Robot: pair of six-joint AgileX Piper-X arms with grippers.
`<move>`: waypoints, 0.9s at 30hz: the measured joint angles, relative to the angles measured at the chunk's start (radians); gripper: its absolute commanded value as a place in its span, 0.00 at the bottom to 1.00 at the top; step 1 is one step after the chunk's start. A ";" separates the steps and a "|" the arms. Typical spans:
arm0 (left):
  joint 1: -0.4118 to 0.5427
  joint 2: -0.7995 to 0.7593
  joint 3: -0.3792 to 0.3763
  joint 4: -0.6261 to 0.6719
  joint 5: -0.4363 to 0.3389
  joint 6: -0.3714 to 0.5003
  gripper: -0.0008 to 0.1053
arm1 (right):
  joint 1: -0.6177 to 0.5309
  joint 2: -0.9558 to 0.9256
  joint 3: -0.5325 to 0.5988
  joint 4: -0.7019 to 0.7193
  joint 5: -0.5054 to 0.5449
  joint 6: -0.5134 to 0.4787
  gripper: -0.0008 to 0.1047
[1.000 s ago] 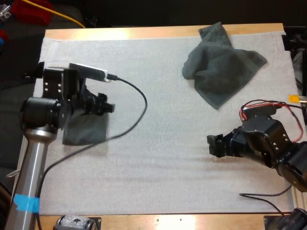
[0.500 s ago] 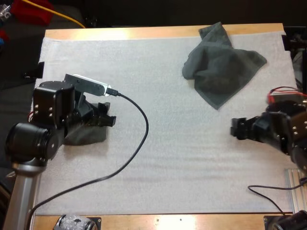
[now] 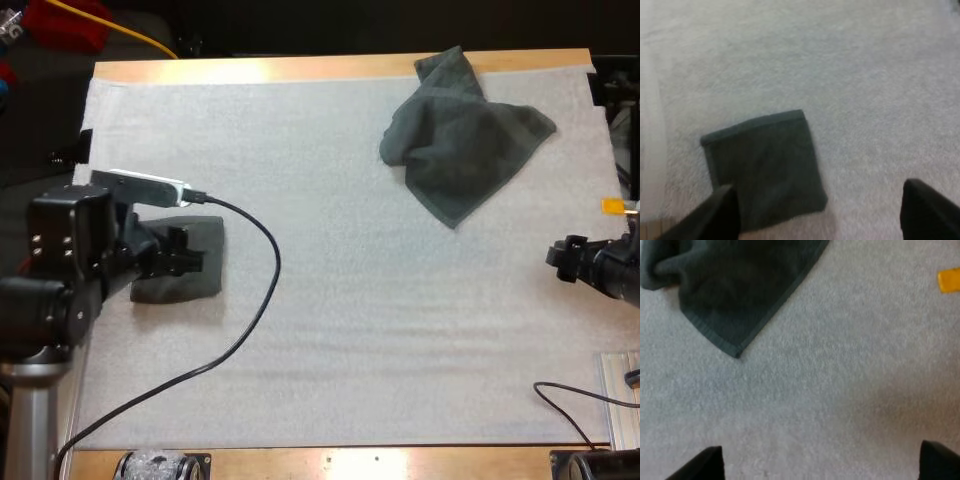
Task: Pick towel from pile, fold and stack
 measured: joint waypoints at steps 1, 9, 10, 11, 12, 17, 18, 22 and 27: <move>0.002 -0.016 0.000 0.001 0.008 0.000 0.61 | -0.003 -0.012 0.000 0.005 -0.004 0.000 0.71; 0.001 -0.167 0.006 0.001 0.018 -0.002 0.61 | -0.002 -0.131 0.000 0.031 -0.004 -0.014 0.71; 0.001 -0.189 0.013 0.001 0.018 -0.002 0.61 | -0.002 -0.150 0.000 0.038 -0.004 -0.023 0.71; 0.001 -0.209 0.022 0.001 0.018 -0.002 0.61 | -0.002 -0.166 0.000 0.044 -0.004 -0.032 0.71; 0.001 -0.234 0.032 0.001 0.018 -0.002 0.61 | -0.003 -0.186 0.000 0.048 -0.004 -0.036 0.71; 0.001 -0.365 0.083 0.002 0.021 -0.002 0.61 | -0.003 -0.289 0.000 0.054 -0.004 -0.044 0.71; 0.001 -0.394 0.096 0.003 0.021 -0.002 0.61 | -0.003 -0.311 0.000 0.054 -0.004 -0.044 0.71; 0.001 -0.499 0.140 0.035 0.021 -0.002 0.61 | -0.003 -0.396 0.000 0.066 -0.004 -0.044 0.71; 0.001 -0.611 0.178 0.084 0.021 -0.002 0.61 | -0.003 -0.491 0.000 0.098 -0.004 -0.044 0.71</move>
